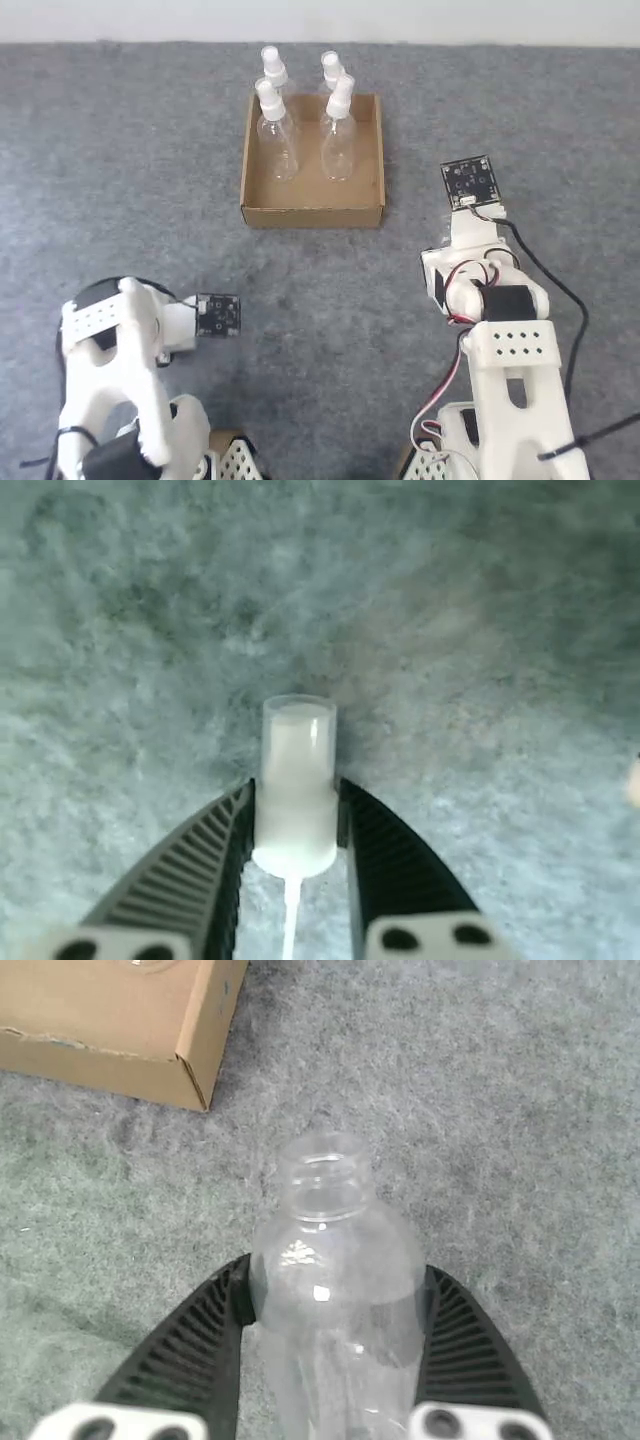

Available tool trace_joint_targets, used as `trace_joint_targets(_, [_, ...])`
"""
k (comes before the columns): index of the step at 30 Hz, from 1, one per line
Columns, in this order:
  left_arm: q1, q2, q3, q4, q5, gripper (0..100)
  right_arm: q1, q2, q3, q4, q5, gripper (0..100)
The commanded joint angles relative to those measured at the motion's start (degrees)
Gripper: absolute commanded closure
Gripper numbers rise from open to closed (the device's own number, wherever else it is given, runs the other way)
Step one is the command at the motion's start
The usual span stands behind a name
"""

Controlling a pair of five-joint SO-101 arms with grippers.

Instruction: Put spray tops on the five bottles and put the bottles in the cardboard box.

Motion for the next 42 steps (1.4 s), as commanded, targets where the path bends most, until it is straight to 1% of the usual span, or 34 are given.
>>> trace_joint_targets(1, [0.26,-2.46,-4.97,-0.70,8.09,99,0.75,-1.36,-0.79,-1.54,0.62,87.6])
trace_joint_targets(4, [0.26,-2.46,-8.22,2.02,12.66,99,0.75,-1.36,-0.79,-1.54,0.53,87.6])
trace_joint_targets(9, [1.49,-2.46,-14.46,11.96,18.29,99,0.75,-1.36,-0.79,-1.54,0.53,87.6])
trace_joint_targets(12, [3.08,-2.46,-17.36,14.24,27.43,99,0.75,-1.36,-0.70,-1.54,0.53,87.6])
trace_joint_targets(15, [4.57,-2.46,-19.47,14.51,37.45,99,0.75,-1.36,-0.70,-1.45,0.53,87.6])
trace_joint_targets(18, [4.75,-2.46,-20.44,14.51,44.66,99,0.75,-1.36,-0.70,-1.45,0.53,87.6])
trace_joint_targets(23, [4.75,-2.46,-20.62,14.33,52.04,99,0.66,-1.36,-0.62,-1.45,0.44,87.6])
trace_joint_targets(29, [4.75,-2.46,-20.70,14.15,55.47,99,0.66,-1.63,-0.62,-0.66,0.44,87.6])
trace_joint_targets(33, [4.75,-3.60,-23.08,14.07,60.84,99,0.31,-1.98,-0.70,0.22,0.44,87.6])
trace_joint_targets(36, [5.01,-7.91,-24.31,14.07,64.88,99,0.22,-1.98,-0.70,0.22,0.44,87.6])
trace_joint_targets(42, [10.46,-19.34,-23.25,13.45,75.78,99,0.22,-1.98,-0.79,0.48,0.44,87.6])
